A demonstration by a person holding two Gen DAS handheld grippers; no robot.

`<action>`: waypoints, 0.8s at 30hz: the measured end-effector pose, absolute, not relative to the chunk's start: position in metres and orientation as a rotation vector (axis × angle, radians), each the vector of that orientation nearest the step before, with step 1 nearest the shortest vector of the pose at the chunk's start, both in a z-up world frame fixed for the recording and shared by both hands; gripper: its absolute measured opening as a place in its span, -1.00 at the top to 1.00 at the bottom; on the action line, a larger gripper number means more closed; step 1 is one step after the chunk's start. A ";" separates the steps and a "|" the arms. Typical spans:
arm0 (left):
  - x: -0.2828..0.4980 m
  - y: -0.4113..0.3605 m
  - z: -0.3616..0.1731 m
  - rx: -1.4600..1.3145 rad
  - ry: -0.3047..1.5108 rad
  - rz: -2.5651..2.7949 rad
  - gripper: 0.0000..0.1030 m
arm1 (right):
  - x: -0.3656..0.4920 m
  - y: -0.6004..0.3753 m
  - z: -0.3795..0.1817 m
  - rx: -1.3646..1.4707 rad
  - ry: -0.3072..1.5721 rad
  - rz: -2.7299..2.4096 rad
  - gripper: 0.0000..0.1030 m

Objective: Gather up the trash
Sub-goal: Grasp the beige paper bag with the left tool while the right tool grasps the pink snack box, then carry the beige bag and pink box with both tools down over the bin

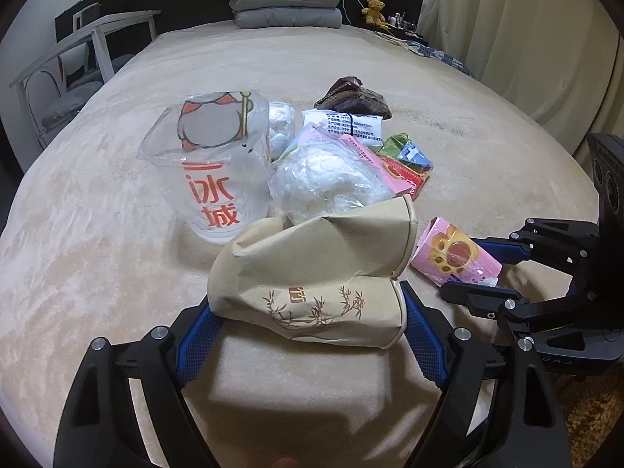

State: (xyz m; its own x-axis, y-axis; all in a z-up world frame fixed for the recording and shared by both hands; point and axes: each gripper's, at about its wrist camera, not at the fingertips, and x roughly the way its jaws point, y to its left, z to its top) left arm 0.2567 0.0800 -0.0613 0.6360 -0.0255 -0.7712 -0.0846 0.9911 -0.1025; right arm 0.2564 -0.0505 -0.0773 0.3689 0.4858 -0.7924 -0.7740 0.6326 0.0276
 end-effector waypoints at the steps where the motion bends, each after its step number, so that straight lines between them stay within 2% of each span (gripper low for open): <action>1: 0.254 0.081 -0.061 -0.141 0.878 0.035 -0.60 | 0.257 -0.050 -0.077 -0.378 0.866 0.832 0.21; 24: 0.206 0.062 -0.049 -0.187 0.791 0.075 -0.60 | 0.224 -0.078 -0.062 -0.282 0.827 0.774 0.21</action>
State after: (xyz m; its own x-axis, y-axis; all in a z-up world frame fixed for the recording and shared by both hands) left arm 0.2065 0.0623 -0.0488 0.7014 -0.0026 -0.7127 -0.1373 0.9808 -0.1386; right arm 0.2245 -0.0785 -0.0624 0.4276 0.5059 -0.7492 -0.7141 0.6972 0.0632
